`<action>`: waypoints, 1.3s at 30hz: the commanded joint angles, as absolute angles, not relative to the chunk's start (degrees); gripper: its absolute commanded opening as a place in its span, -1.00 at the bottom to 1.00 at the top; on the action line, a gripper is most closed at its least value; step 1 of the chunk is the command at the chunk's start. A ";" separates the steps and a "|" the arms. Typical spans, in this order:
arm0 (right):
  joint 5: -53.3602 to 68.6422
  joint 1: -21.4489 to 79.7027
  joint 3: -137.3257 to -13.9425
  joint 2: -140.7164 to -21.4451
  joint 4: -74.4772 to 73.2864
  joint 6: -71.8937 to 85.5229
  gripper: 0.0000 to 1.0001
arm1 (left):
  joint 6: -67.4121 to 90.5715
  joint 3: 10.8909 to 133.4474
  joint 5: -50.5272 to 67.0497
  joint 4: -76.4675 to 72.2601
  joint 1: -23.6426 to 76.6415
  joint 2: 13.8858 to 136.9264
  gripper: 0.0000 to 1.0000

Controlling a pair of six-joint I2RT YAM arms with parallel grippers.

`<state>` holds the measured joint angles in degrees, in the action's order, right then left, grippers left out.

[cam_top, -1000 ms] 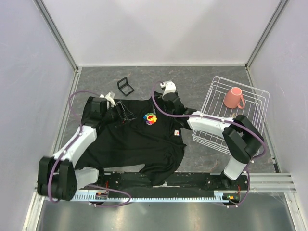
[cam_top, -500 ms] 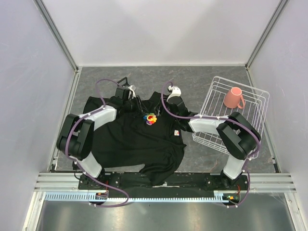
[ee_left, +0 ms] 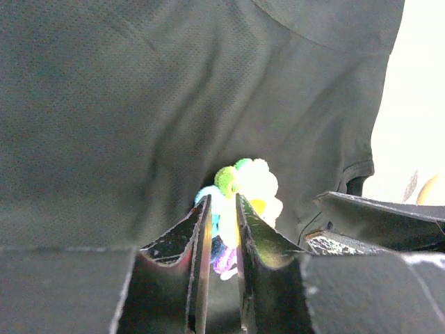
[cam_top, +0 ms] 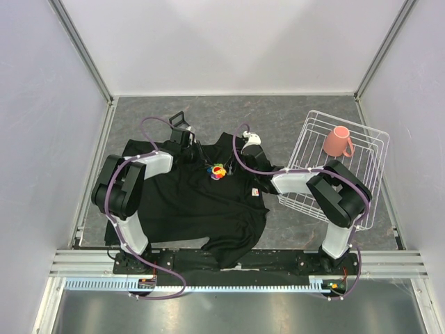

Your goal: Remove the brooch from the garment

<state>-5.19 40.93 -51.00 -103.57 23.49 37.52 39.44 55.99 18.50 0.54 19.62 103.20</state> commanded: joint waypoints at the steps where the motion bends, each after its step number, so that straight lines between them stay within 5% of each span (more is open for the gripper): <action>1: -4.57 41.22 -52.56 -105.11 24.70 37.97 -0.05 | 41.22 56.43 17.49 -3.25 19.69 105.03 -0.51; 25: 7.91 41.22 -51.24 -109.69 39.20 44.03 -0.01 | 38.50 55.72 13.89 -0.35 19.69 103.10 -0.59; 39: 11.07 41.13 -51.24 -110.57 43.06 44.47 0.00 | 33.66 51.25 7.12 7.82 20.82 88.08 0.23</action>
<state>9.17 41.04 -51.13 -109.62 38.46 43.55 36.56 53.71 9.02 7.53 19.64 93.23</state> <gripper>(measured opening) 0.499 0.595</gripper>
